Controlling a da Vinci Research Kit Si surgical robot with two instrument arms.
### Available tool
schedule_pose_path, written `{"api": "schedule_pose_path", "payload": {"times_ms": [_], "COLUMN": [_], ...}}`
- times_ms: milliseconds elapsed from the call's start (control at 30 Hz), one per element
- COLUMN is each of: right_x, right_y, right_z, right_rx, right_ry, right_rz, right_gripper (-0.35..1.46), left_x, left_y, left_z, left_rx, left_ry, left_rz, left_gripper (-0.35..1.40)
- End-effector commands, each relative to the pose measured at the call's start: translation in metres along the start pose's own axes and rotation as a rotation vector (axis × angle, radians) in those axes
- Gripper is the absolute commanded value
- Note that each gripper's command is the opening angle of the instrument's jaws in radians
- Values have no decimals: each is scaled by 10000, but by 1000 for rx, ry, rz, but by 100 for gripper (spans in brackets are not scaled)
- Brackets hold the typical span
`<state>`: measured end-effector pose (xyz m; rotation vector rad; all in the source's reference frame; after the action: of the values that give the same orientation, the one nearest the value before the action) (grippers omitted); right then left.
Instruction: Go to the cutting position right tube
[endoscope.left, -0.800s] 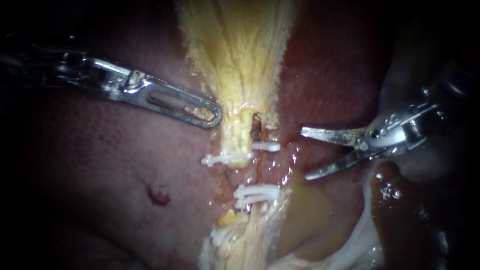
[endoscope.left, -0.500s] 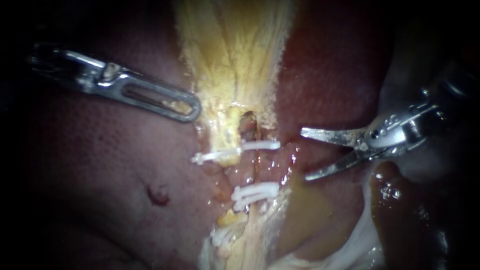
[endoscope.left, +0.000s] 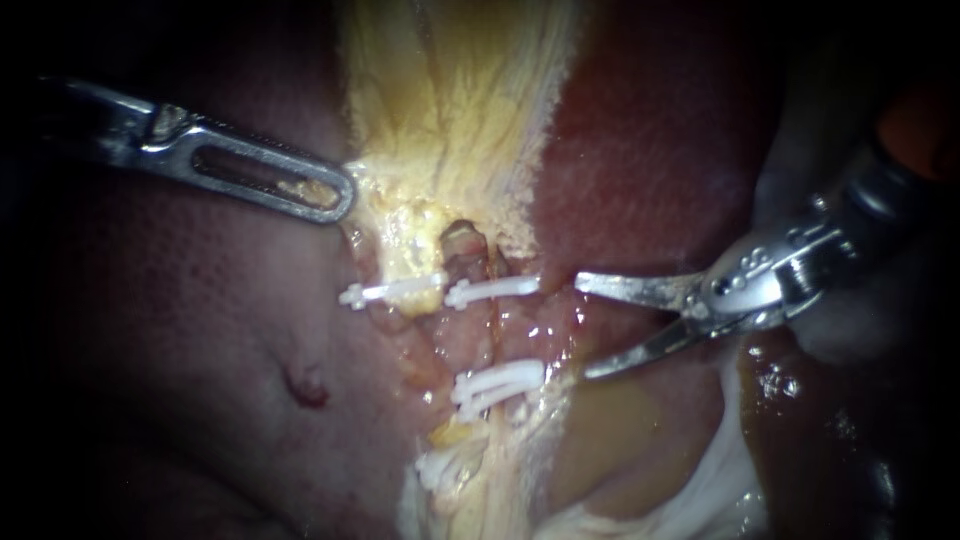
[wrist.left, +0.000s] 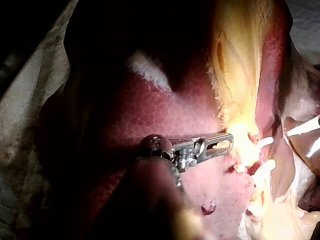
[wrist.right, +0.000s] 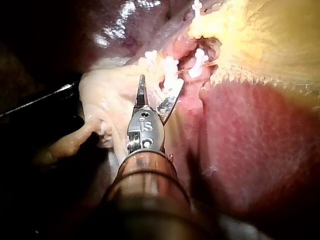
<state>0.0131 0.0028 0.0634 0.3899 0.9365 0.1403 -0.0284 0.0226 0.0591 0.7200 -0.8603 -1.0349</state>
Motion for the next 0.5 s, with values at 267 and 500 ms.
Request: {"api": "schedule_pose_path", "payload": {"times_ms": [267, 500], "right_x": [-27, -46], "right_y": [-15, -4], "right_z": [38, 65], "right_rx": [106, 157], "right_ry": [-41, -64], "right_rz": [104, 173], "right_gripper": [143, 140], "left_x": [0, 0], "left_y": [2, 2], "left_z": [0, 0], "left_rx": [0, 0], "left_ry": [0, 0], "left_rz": [0, 0], "left_gripper": [-35, -35]}}
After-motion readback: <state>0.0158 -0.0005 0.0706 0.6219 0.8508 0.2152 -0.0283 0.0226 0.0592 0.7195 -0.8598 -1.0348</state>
